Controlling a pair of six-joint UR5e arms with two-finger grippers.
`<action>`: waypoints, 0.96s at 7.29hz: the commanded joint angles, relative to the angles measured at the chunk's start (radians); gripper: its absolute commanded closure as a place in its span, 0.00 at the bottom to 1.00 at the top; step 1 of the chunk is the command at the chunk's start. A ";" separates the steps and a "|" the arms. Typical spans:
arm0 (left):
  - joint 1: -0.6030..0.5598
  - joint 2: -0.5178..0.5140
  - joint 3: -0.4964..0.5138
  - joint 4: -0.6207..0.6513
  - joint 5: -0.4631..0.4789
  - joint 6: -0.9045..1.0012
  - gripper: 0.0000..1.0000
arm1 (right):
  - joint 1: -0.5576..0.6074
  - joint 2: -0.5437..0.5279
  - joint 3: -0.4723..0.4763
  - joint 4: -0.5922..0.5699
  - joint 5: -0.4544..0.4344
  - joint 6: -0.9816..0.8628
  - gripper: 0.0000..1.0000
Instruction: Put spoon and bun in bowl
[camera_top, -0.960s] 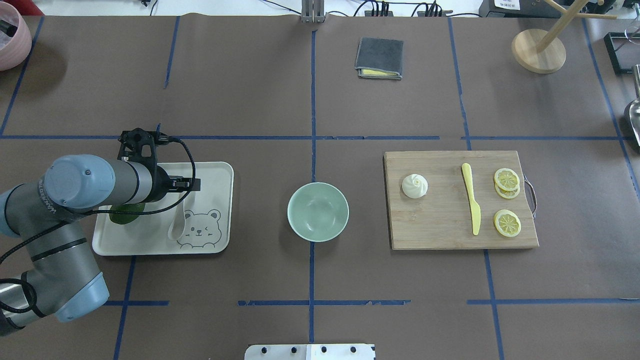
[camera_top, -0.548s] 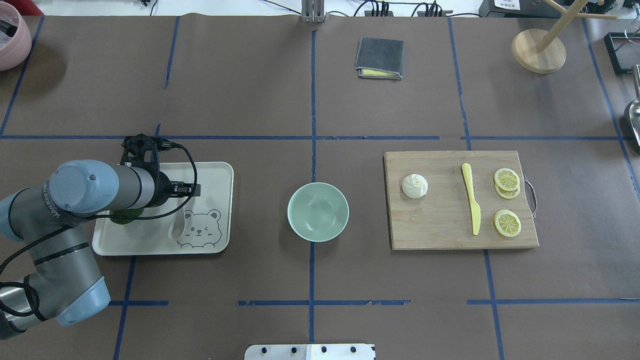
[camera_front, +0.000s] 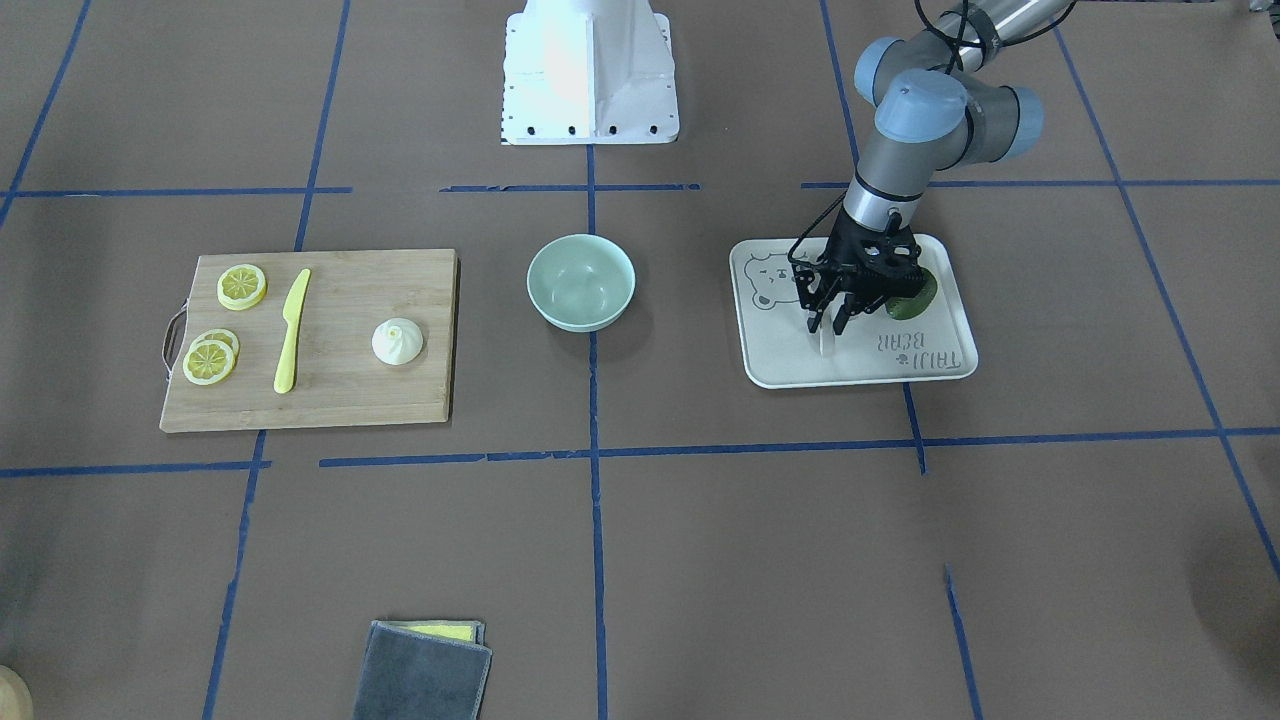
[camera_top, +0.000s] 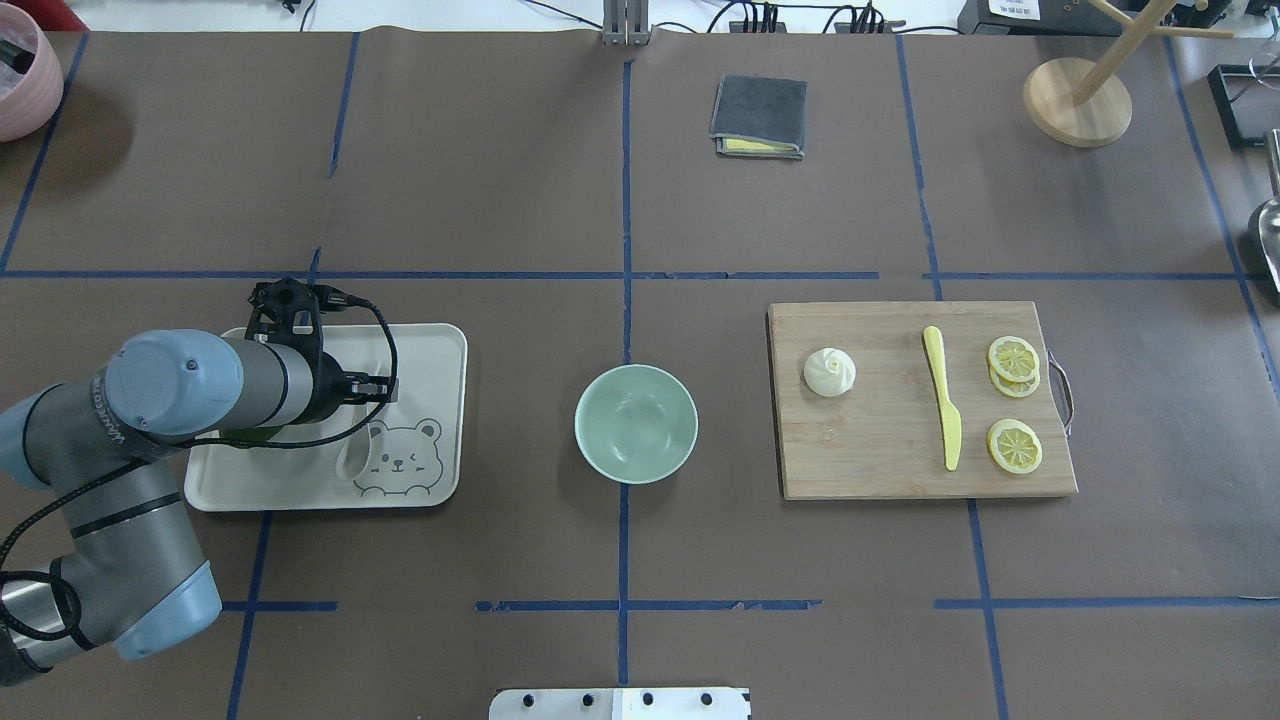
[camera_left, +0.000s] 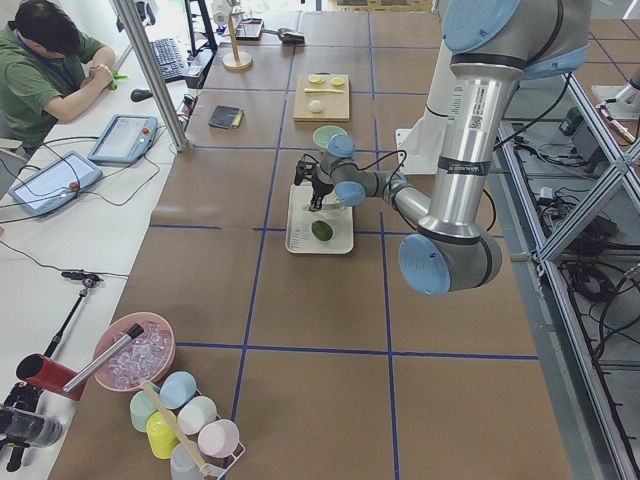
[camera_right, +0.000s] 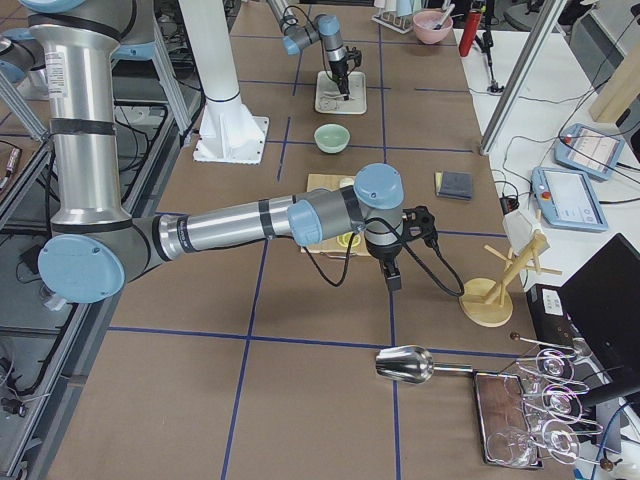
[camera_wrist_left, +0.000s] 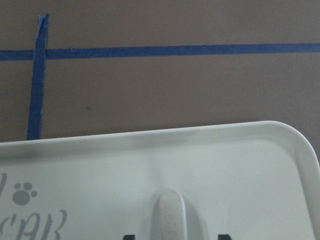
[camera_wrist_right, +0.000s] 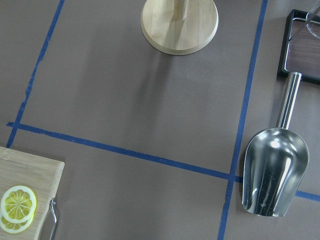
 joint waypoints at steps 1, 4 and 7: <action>0.000 0.002 -0.006 0.001 0.011 -0.002 1.00 | 0.000 -0.001 0.000 -0.001 0.000 0.000 0.00; -0.003 -0.058 -0.111 0.181 0.008 -0.012 1.00 | 0.000 -0.001 0.000 0.001 0.000 0.000 0.00; 0.021 -0.350 -0.080 0.486 0.020 -0.466 1.00 | 0.000 -0.006 0.004 0.001 0.000 0.000 0.00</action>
